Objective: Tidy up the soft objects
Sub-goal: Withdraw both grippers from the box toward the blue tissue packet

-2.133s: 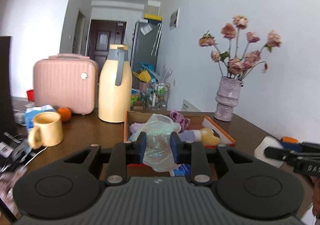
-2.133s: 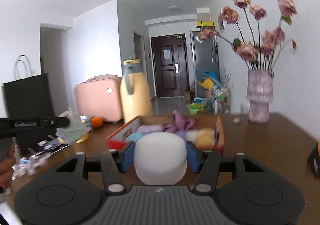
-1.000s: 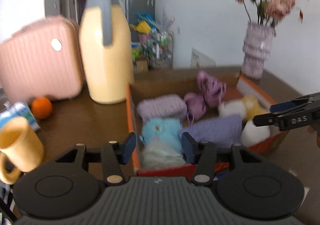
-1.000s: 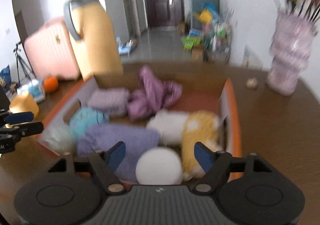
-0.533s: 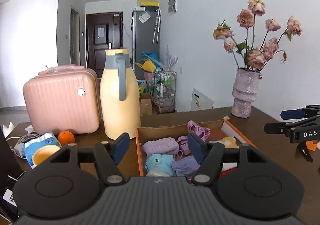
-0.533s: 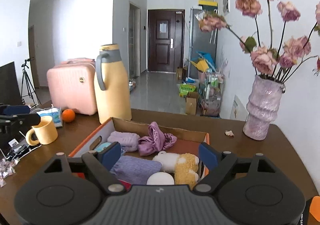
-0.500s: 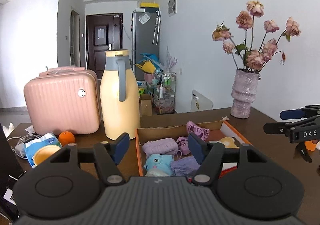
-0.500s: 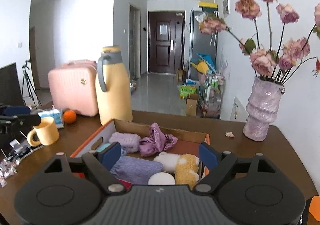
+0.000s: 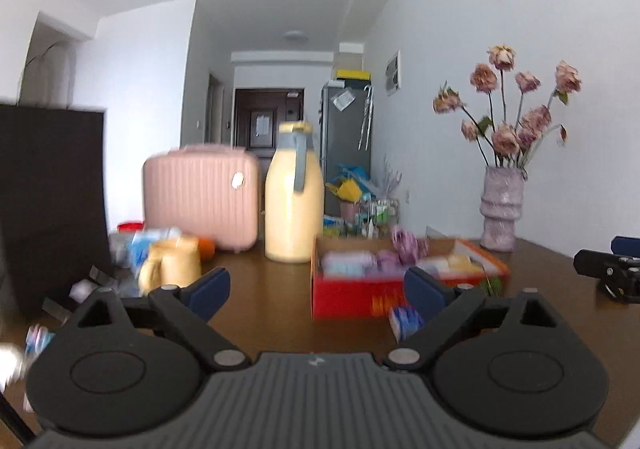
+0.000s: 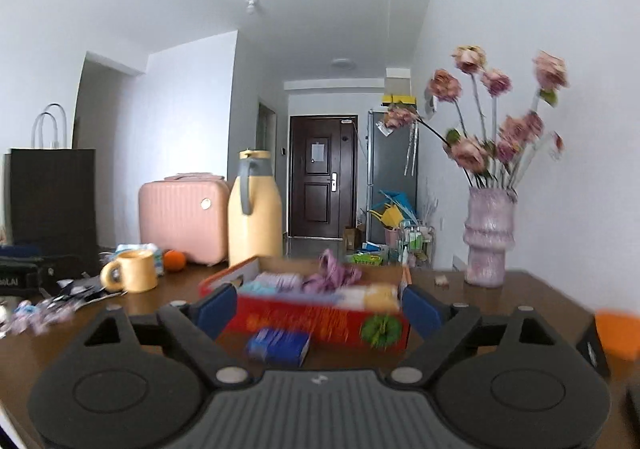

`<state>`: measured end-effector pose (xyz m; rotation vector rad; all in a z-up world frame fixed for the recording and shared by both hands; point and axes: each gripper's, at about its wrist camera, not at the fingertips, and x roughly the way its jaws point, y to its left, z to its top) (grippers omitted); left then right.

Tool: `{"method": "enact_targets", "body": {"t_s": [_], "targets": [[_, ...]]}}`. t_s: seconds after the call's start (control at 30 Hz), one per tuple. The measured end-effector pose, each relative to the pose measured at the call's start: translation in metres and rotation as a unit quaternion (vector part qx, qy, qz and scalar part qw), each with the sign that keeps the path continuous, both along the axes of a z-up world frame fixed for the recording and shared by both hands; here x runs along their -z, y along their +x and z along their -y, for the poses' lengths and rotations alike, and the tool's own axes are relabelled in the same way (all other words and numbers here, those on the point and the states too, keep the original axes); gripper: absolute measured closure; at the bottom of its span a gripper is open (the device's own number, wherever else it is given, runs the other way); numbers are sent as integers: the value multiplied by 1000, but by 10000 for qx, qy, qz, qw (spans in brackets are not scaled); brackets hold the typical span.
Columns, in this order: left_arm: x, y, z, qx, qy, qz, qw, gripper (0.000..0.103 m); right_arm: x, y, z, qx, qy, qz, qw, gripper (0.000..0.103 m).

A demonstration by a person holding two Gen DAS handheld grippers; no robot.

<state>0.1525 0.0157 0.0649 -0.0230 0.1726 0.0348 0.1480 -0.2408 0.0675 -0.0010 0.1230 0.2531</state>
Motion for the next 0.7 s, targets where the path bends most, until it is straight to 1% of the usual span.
{"method": "enact_targets", "body": {"t_s": [0.03,0.07,0.13,0.2,0.23,0.3,0.4,0.5,0.7], "targets": [[9,-16,0,57,-54,-28,10000,3,11,-14,0,67,75,-31,9999,11],[18,-30,1,124,-72,-59,9999,2,23,-28,1,132,116,-61,9998,11],[29,-50,3,140,27,-189,9997,1,44,-52,0,269,149,-232,9993,11],[37,-62,6,137,181,-417,9989,1,59,-69,-2,265,21,-358,9990,11],[39,-67,6,141,190,-472,9986,1,63,-74,-3,244,-82,-427,9988,11],[41,-74,7,205,127,-481,9986,1,66,-81,-3,261,-144,-444,9986,11],[42,-78,7,191,47,-472,9987,1,64,-87,-2,245,26,-455,9987,11],[41,-76,8,228,2,-505,9985,1,63,-87,-2,243,58,-458,9986,11],[45,-60,11,206,2,-694,9974,1,64,-70,4,250,257,-661,9972,14]]}}
